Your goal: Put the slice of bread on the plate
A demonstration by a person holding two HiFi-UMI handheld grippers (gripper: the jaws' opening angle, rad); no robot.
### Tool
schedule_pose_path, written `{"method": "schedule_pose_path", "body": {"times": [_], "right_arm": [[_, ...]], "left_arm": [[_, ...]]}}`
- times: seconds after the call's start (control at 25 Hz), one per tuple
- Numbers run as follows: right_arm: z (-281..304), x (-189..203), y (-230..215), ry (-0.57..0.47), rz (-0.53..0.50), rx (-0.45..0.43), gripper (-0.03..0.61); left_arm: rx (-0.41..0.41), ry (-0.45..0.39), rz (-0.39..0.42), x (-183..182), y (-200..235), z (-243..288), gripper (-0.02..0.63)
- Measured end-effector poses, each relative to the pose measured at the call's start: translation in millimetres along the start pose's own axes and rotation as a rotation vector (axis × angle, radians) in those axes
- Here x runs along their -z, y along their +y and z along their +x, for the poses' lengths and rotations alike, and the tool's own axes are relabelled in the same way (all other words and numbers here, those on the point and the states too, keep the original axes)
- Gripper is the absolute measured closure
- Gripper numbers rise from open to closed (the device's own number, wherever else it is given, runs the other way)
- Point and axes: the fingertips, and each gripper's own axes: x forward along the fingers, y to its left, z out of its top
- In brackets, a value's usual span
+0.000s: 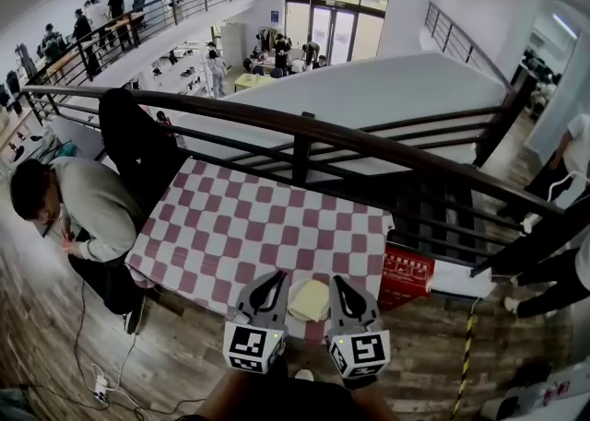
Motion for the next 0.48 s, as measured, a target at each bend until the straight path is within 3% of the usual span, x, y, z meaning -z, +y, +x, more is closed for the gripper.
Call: {"method": "schedule_pose_path", "body": {"times": [0.2,0.48], "right_arm": [[-1,8,-15,0.017,-0.005,0.079,0.563],[2,13,-18,0.03,-0.001,0.087,0.564]], "left_arm": [[-0.011,0.018,0.013,10,2,2,0.575],[0.016,0.018,0.006,11,-3,11,0.575]]}}
